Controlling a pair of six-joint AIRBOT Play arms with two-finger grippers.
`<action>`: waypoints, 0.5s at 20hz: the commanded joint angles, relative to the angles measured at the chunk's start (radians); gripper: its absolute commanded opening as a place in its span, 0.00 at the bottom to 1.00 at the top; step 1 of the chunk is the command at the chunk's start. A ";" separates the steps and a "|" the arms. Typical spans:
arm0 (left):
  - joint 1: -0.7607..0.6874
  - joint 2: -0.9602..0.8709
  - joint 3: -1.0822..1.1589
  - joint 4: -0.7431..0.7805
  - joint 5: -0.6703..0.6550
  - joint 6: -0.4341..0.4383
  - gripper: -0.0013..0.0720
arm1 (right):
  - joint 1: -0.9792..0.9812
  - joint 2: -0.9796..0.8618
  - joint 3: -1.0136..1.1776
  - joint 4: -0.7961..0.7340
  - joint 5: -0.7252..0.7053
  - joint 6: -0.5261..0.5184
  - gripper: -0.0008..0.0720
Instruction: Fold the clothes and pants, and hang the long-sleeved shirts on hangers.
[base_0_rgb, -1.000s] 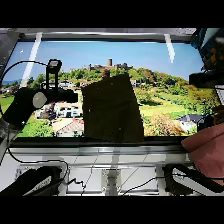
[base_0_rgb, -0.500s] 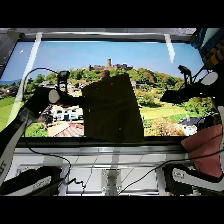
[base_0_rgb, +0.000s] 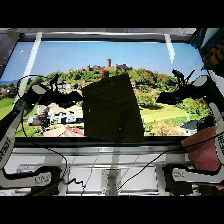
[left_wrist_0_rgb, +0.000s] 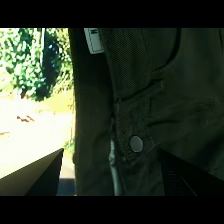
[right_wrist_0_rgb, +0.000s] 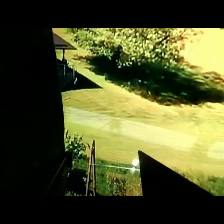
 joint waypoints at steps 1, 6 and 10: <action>0.023 -0.058 0.000 -0.055 -0.014 0.116 0.96 | 0.000 -0.035 -0.001 0.057 -0.024 -0.006 0.68; -0.040 -0.135 0.000 -0.075 -0.013 0.174 0.96 | 0.000 -0.075 -0.001 0.177 -0.118 -0.006 0.68; -0.086 -0.148 0.000 -0.133 -0.004 0.271 0.95 | 0.000 -0.075 -0.001 0.182 -0.164 -0.006 0.68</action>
